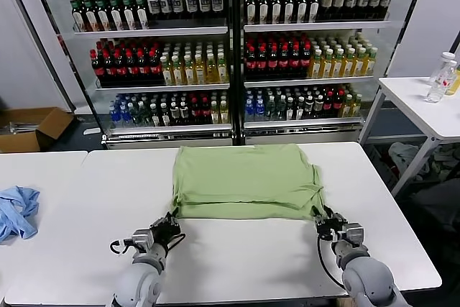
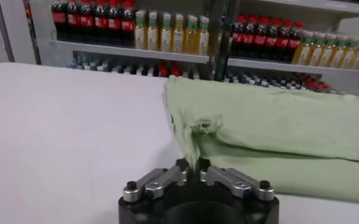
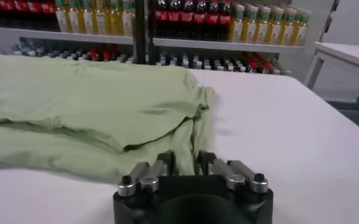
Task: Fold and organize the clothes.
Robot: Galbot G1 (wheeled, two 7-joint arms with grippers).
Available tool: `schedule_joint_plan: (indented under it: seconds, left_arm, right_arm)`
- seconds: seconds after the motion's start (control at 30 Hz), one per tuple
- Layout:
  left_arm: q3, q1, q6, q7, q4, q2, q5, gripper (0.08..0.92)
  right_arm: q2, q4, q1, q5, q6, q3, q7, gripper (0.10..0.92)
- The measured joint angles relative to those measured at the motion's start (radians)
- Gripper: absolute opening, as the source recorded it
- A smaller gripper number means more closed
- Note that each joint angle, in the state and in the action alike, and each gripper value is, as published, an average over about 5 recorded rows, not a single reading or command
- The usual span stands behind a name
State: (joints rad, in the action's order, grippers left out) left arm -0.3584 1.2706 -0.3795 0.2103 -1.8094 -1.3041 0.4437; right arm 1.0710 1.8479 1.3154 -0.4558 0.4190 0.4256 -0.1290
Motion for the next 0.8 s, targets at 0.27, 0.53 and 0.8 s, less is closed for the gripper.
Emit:
schedule_joint_plan:
  seconds: [0.27,0.53,0.8]
  left_arm:
    - [-0.034,0.143,0.010,0.004,-0.132,0.003,0.006,0.088]
    - [-0.088,0.342,0.012,0.013,-0.308,0.016,-0.016,0.088]
    - [-0.135,0.506,-0.010,0.012,-0.471,0.033,-0.056,0.202]
  right_arm:
    - [-0.005,0.142,0.194,0.007,-0.030,0.080,0.007,0.125]
    - [0.018,0.314,0.405,0.082,-0.036,0.156,0.003,0.153]
    - [0.002,0.435,0.457,0.101,-0.051,0.211,-0.023,0.355]
